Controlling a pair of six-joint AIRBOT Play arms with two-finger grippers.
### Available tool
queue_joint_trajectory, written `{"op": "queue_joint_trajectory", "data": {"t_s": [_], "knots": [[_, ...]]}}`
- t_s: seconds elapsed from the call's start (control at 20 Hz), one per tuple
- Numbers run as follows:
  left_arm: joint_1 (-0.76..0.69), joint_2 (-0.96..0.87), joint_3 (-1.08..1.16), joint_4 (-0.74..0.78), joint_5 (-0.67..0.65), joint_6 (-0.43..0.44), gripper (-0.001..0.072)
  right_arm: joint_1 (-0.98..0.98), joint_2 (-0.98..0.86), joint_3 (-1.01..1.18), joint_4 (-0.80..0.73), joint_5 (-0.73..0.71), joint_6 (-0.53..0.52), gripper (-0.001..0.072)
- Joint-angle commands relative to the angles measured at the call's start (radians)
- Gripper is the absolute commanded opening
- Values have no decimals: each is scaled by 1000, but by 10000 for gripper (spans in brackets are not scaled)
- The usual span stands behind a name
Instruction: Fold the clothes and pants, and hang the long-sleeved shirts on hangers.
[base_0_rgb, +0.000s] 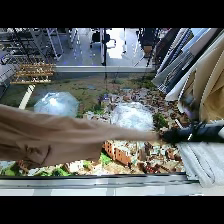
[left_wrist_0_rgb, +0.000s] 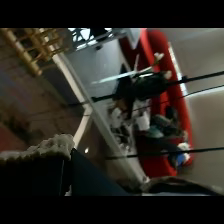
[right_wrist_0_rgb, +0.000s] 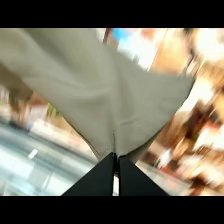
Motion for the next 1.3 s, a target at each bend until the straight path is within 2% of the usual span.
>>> {"op": "queue_joint_trajectory", "data": {"t_s": [0.0, 0.05, 0.1, 0.15, 0.25, 0.3, 0.35, 0.4, 0.55, 0.7, 0.85, 0.9, 1.0, 1.05, 1.25], "knots": [[-38, -51, 1, 233, -56, -9, 7, 43, 212, -497, 3, -1, 147, 99], [-45, -62, 1, 254, -65, -9, 7, 44, 232, -548, -24, -63, 200, 335], [-50, -71, 0, 284, -78, -8, 6, 44, 228, -557, -55, -148, 218, 478], [-61, -77, 0, 322, -88, -4, 6, 43, 210, -548, -92, -287, 265, 480], [-80, -78, 0, 436, -92, -4, 6, 43, 123, -518, -120, -566, 319, 411], [-93, -77, 0, 499, -89, -3, 6, 43, 46, -499, -108, -658, 319, 406], [-106, -77, 0, 550, -87, 9, 6, 44, -62, -468, -78, -718, 299, 407], [-122, -77, 0, 587, -85, 32, 6, 44, -177, -425, -41, -740, 235, 407], [-156, -77, 0, 595, -84, 83, 7, 44, -519, -241, 108, -673, -22, 406], [-172, -77, 0, 595, -85, 101, 7, 45, -677, -109, 172, -597, -114, 406], [-172, -77, 0, 594, -86, 101, 8, 45, -690, -72, 182, -593, -138, 405], [-173, -77, 0, 593, -90, 101, 8, 45, -693, -72, 189, -592, -140, 385], [-173, -77, 0, 561, -93, 100, 8, 62, -694, -72, 218, -535, -173, 116], [-171, -77, 0, 525, -93, 101, 8, 74, -692, -71, 228, -508, -187, 26], [-171, -69, 1, 376, -91, 101, 7, 80, -599, -29, 193, -440, -180, 22]]}}
